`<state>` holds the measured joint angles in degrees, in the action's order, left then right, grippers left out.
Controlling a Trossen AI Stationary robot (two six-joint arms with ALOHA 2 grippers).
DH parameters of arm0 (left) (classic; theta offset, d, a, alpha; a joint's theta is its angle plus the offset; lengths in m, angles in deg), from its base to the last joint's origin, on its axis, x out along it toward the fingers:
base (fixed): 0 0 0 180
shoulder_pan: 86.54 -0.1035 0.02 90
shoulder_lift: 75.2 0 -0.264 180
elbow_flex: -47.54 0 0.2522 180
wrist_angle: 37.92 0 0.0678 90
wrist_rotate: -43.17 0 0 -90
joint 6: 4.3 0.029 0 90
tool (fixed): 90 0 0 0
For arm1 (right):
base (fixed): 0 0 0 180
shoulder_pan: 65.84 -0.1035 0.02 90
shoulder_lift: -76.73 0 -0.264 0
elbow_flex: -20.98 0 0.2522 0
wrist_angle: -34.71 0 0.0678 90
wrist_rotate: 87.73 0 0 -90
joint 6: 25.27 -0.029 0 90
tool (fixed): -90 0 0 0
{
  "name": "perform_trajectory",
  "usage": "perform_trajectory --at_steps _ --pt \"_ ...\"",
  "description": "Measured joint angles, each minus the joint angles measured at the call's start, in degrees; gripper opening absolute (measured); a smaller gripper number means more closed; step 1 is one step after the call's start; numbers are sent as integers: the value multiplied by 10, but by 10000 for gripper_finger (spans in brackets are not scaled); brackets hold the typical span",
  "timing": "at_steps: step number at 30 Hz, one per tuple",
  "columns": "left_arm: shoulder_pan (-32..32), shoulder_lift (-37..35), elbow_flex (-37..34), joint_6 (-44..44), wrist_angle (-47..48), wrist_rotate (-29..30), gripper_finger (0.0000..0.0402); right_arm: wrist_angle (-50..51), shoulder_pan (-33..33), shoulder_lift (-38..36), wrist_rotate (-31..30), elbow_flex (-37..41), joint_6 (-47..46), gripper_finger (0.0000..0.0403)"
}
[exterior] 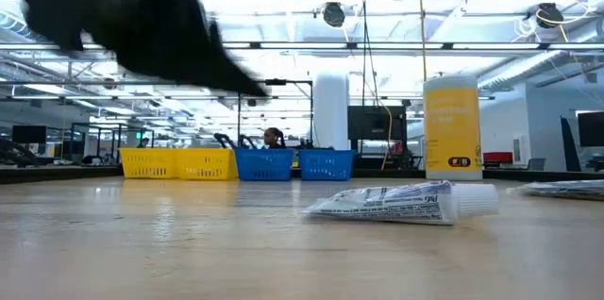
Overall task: Pick & Place Travel size toiletries
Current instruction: Put the blue shave cream into the left yellow bin
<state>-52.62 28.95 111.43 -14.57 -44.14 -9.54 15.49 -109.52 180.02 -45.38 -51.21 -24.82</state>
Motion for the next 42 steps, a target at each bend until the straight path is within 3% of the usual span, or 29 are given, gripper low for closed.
perform_trajectory --at_steps 4,6,9,12,18,22,30,33,38,42 --pt "36 -35 0 135 -71 114 122 -270 0 -50 3 98 157 122" --pt "36 -45 -1 211 -130 155 122 -414 17 -54 34 151 223 122" --pt "-3 -47 -2 279 -215 123 122 -569 58 -53 85 225 250 122" --pt "-69 -46 -2 291 -248 -1 122 -560 110 -67 102 266 202 122" --pt "-228 -45 -2 206 -256 -255 122 -567 210 -78 169 282 175 122" --pt "-301 -45 -2 163 -258 -360 122 -566 270 -86 220 282 175 122" --pt "-360 -45 -2 160 -276 -394 123 -568 325 -108 326 281 186 123" --pt "-366 -46 -2 182 -282 -434 136 -568 329 -133 329 281 215 122" --pt "-366 -45 -2 281 -271 -432 202 -551 331 -179 326 285 291 123" --pt "-369 -45 -1 295 -297 -424 273 -537 344 -200 314 288 321 122"
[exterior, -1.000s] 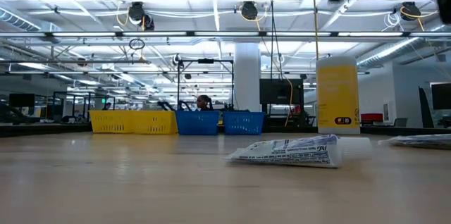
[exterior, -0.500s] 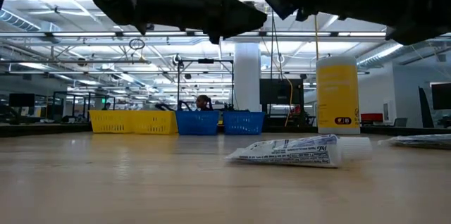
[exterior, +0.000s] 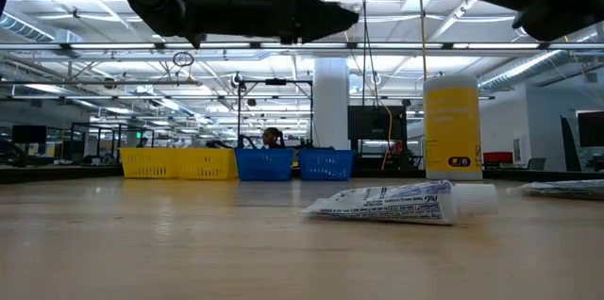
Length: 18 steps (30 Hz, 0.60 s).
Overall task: Pick & Place Travel size toiletries
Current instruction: Put the blue shave cream into the left yellow bin
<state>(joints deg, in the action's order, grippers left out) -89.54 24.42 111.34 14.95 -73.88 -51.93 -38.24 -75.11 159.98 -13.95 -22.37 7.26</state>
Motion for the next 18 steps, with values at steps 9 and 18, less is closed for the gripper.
perform_trajectory --at_steps 9,18 --pt "-2 0 9 -32 -98 8 318 2 54 3 89 0 -4 125" --pt "-13 51 71 -76 -73 -25 231 -18 92 3 180 0 -46 125"
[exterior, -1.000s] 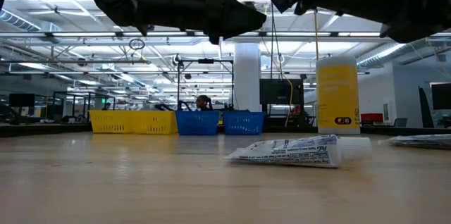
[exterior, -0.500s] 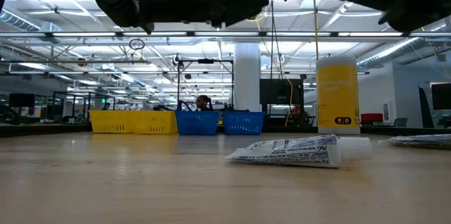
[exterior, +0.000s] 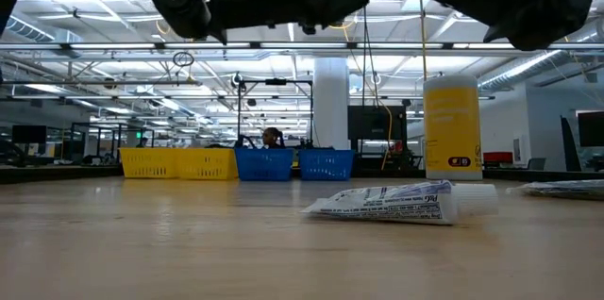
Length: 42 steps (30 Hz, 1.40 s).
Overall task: Pick & Place Travel size toiletries
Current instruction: Put the blue shave cream into the left yellow bin
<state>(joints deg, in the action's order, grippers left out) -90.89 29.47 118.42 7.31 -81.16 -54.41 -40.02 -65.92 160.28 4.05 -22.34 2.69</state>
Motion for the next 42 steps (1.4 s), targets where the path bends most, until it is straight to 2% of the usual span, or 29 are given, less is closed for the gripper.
perform_trajectory --at_steps 5,23,27,32,35,42 --pt "9 11 23 12 -1 0 189 5 4 0 0 0 -3 125" --pt "25 12 23 15 -9 1 15 8 4 0 2 0 -17 125" --pt "29 12 23 16 -3 11 7 18 4 0 2 0 -19 126" --pt "37 9 23 32 39 73 3 38 4 -1 -3 1 -18 127" --pt "47 8 24 48 78 130 2 47 1 -5 -9 8 -16 140" --pt "70 13 22 63 171 281 1 38 -1 -36 0 31 -16 221"
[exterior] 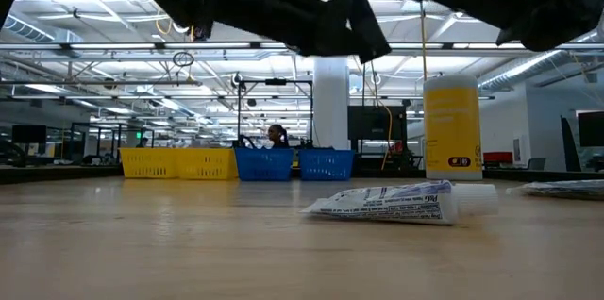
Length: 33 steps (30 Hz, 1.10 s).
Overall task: Pick & Place Travel size toiletries
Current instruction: Put the blue shave cream into the left yellow bin
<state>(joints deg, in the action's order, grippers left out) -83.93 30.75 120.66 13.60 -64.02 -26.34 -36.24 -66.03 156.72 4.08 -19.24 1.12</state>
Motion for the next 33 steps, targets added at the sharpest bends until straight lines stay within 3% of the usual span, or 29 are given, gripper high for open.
perform_trajectory --at_steps 3,6,10,13,17,20,26,33 --pt "2 -18 1 -21 61 54 1 -3 -3 -18 -2 11 0 258" --pt "0 -48 1 -57 194 134 1 -5 -4 -39 -2 24 -2 285" --pt "-2 -125 2 -162 449 245 1 -6 -4 -61 -19 36 -3 298" --pt "-22 -191 1 -284 668 270 1 -3 -3 -69 -34 41 -4 298" --pt "-115 -274 1 -457 897 192 0 -6 -3 -72 -35 42 -4 291" --pt "-219 -289 1 -491 983 95 1 -8 -3 -72 -34 42 -4 287" --pt "-399 -262 1 -417 969 24 1 -8 -3 -72 -33 42 -4 286" --pt "-499 -212 1 -374 891 -69 8 -8 -3 -72 -34 42 -4 285"
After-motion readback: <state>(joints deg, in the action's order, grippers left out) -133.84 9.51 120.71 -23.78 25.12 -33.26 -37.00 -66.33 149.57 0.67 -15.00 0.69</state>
